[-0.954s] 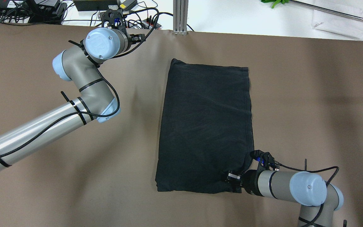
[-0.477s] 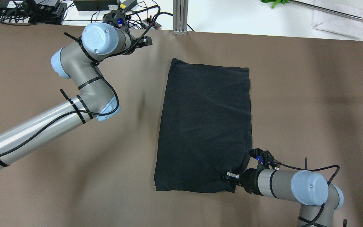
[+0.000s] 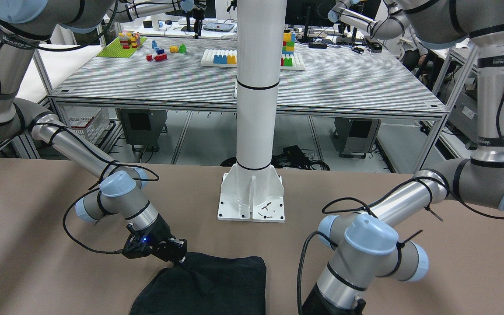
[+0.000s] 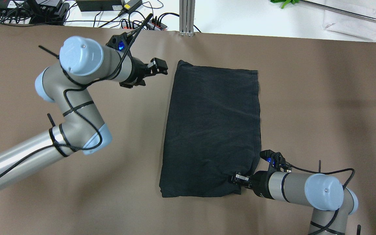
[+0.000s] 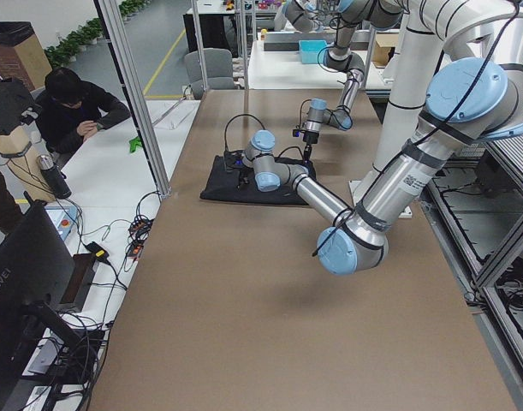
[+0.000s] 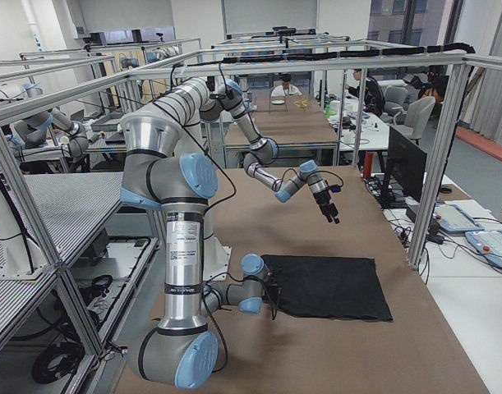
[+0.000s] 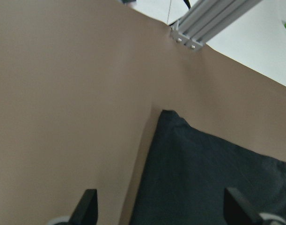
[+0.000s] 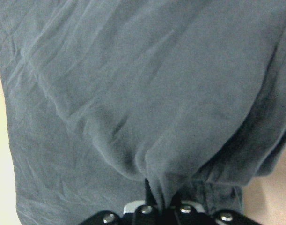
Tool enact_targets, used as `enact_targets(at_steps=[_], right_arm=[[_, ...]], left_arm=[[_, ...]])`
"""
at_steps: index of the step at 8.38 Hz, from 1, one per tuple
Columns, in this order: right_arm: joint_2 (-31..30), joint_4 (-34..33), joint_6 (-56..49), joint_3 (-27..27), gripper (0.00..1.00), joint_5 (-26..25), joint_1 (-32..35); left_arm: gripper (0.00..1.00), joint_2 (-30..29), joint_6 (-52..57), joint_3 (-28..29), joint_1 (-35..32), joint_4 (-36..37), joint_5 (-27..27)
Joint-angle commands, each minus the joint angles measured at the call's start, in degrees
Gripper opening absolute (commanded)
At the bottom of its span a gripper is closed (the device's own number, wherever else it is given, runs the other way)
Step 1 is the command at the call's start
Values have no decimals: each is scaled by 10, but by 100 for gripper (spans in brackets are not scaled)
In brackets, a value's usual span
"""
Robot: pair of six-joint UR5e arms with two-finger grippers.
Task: Fold clothes
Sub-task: 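Grasp the other near corner with the left gripper while the right gripper holds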
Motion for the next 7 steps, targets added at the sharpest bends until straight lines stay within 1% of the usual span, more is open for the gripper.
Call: enact_targets(at_steps=[1,2,3,4,5,6,7], right_arm=[[0,1,-1,16,0,-6,5],[0,1,-1,20,0,-7,4],[1,1,-2,21,0,-7,4],[1,1,-5,20,0,-8,3],[2,1,-6,20,0,-16,1],[2,1,-9,19,0,-19,0],[3,1,-9,20,0,-19,-1]], left_arm=[[95,131,-78,-147,86,-51,12],[95,168,-93,-159,102,-110,23],[94,189,-107,-174,150,-112,80],[94,191,-106,-170,205,-107,150],[94,189,-106,-170,239,-90,186],[94,190,-106,-169,261,-82,210],[94,192,-106,-166,273,-76,221]])
